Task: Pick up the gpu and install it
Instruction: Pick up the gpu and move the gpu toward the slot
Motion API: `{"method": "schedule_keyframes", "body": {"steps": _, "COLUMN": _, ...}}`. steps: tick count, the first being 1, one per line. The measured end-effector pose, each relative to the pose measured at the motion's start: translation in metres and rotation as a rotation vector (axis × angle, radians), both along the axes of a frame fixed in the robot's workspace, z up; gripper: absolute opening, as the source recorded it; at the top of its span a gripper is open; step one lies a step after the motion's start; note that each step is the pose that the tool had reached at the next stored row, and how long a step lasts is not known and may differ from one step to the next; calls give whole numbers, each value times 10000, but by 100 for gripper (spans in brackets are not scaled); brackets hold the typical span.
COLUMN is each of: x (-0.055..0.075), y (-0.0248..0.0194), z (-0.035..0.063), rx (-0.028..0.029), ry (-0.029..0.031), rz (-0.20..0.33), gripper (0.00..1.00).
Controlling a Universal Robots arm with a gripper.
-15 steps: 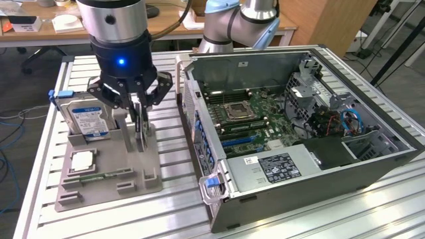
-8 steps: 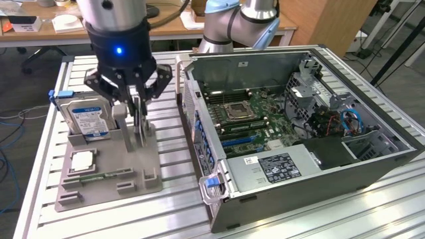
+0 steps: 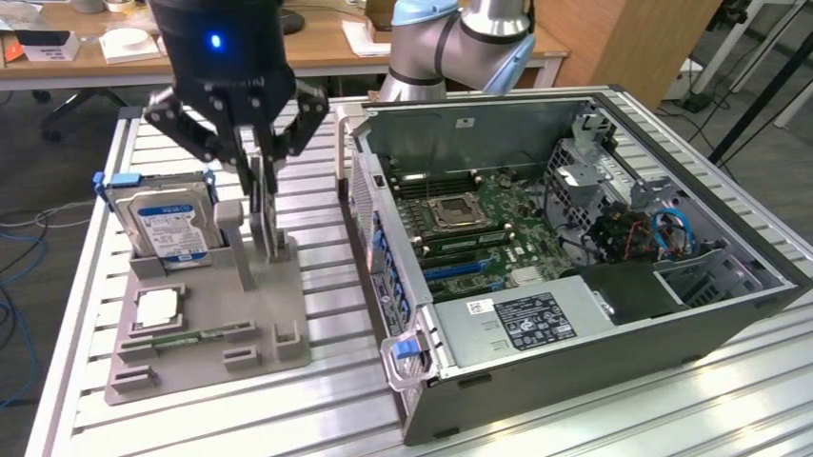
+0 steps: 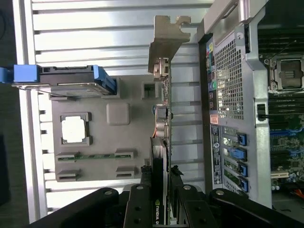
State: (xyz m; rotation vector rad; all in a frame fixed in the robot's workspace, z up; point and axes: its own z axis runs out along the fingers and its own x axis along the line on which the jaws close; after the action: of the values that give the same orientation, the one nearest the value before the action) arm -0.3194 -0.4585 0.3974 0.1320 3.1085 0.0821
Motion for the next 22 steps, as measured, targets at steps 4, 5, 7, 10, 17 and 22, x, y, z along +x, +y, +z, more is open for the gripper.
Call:
{"method": "schedule_keyframes", "body": {"steps": 4, "x": 0, "y": 0, "z": 183, "rx": 1, "ry": -2, "rz": 0, "gripper": 26}}
{"method": "schedule_keyframes", "body": {"steps": 5, "x": 0, "y": 0, "z": 228, "rx": 1, "ry": -3, "rz": 0, "gripper": 26}}
{"method": "schedule_keyframes", "body": {"steps": 7, "x": 0, "y": 0, "z": 318, "rx": 0, "ry": -4, "rz": 0, "gripper": 26}}
{"method": "schedule_keyframes", "body": {"steps": 10, "x": 0, "y": 0, "z": 343, "rx": 1, "ry": -8, "rz": 1, "gripper": 26}}
{"method": "schedule_keyframes", "body": {"steps": 17, "x": 41, "y": 1, "z": 344, "rx": 0, "ry": -6, "rz": -1, "gripper": 26}}
{"method": "schedule_keyframes", "body": {"steps": 22, "x": 235, "y": 3, "z": 341, "rx": 0, "ry": -1, "rz": -1, "gripper": 26}}
